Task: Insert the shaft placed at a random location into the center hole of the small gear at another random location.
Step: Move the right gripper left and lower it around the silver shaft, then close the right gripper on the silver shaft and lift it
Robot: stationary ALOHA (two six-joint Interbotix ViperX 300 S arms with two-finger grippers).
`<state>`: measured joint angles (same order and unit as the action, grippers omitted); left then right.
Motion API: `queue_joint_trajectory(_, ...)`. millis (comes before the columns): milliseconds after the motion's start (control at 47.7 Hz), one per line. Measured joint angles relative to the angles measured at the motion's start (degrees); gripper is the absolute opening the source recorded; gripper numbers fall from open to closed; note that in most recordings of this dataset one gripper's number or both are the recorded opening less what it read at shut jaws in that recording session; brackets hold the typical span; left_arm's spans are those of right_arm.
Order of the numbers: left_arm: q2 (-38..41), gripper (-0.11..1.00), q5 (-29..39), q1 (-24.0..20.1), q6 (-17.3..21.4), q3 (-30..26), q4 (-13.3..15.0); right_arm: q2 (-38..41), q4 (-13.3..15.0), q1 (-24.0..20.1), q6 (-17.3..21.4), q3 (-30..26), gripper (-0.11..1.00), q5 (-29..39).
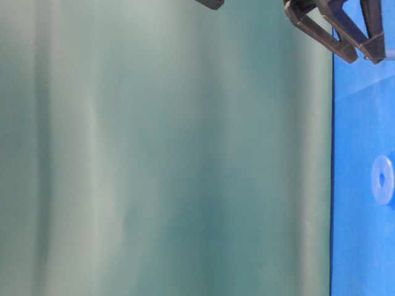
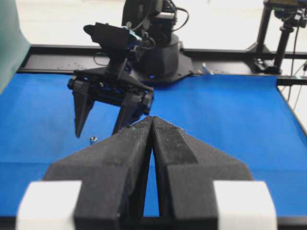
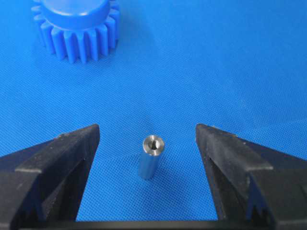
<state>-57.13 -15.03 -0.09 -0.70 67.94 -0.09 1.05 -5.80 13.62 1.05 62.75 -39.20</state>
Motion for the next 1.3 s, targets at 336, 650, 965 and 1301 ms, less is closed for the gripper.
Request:
queue_joint_trajectory(336,0.0,0.00,0.0,-0.1,0.0,0.0,0.0,0.7,-0.1,0.0,0.0,-0.1,0.22,0.2)
queue_joint_trajectory(650,0.0,0.00,0.0,0.0,0.0,0.0,0.0,1.0,-0.1,0.0,0.1,-0.1,0.03,0.4)
queue_joint_trajectory(965,-0.1,0.00,0.0,-0.1,0.0,0.0,0.0,-3.3,-0.2,0.1,0.1,-0.4,0.03,5.2)
queue_joint_trajectory(1301,0.0,0.00,0.7,-0.1,0.0,0.0,0.0,-13.8,-0.1,0.1,-0.2,-2.1,0.03,15.9)
